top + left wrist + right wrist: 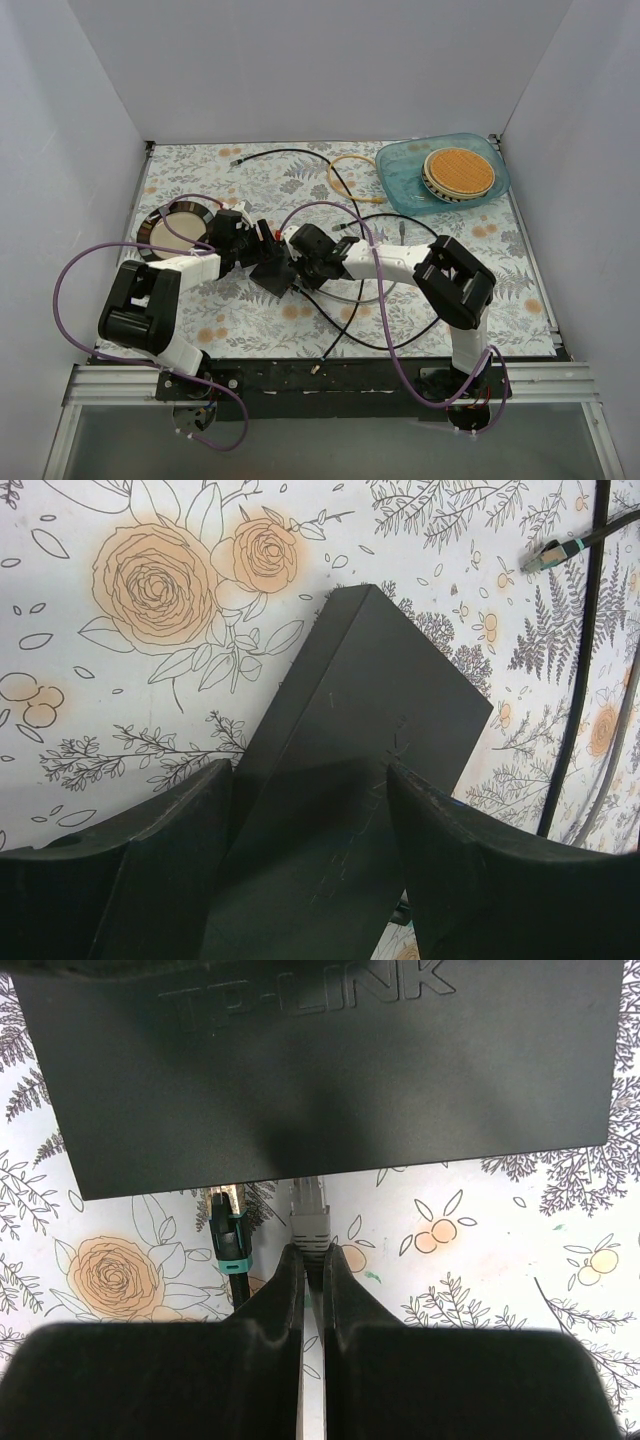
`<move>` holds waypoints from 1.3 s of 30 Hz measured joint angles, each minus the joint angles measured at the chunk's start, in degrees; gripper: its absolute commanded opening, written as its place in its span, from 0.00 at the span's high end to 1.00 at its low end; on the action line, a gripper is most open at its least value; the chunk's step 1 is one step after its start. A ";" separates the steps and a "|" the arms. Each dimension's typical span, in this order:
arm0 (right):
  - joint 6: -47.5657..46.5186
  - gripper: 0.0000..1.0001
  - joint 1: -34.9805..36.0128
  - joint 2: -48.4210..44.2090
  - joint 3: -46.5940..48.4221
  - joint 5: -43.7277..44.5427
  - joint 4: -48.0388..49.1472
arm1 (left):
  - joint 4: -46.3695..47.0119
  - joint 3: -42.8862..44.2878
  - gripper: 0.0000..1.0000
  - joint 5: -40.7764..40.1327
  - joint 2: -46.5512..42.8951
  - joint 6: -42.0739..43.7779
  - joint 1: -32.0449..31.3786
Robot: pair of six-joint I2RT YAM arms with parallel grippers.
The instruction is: Insert the plug into the switch port
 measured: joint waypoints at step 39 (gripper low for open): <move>-1.55 0.99 0.11 2.69 4.81 1.77 -3.87 | 1.33 0.00 0.46 1.40 0.76 0.20 1.05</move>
